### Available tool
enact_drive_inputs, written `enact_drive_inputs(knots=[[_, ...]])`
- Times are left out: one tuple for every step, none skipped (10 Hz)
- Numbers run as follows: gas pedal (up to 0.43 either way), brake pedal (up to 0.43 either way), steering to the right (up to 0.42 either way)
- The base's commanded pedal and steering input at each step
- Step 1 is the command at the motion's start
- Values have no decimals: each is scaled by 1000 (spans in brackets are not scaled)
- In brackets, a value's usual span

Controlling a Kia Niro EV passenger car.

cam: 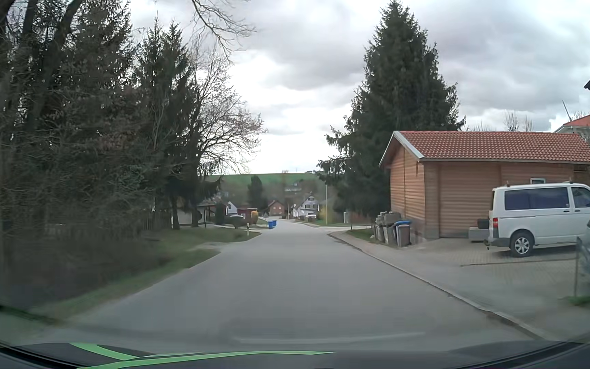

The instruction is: Follow the waypoints while adhering to traffic rules and regulations

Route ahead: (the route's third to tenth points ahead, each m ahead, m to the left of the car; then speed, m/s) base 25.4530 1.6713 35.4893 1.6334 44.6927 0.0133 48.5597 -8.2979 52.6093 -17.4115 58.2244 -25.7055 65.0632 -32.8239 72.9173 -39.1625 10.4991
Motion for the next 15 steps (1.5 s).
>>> enact_drive_inputs(knots=[[0,177,6],[0,183,6],[0,195,6],[0,201,5],[0,201,5],[0,213,5],[0,213,5],[0,213,5],[0,213,5],[0,213,5],[0,213,5],[0,213,5],[0,213,5],[0,213,5],[0,213,5]])
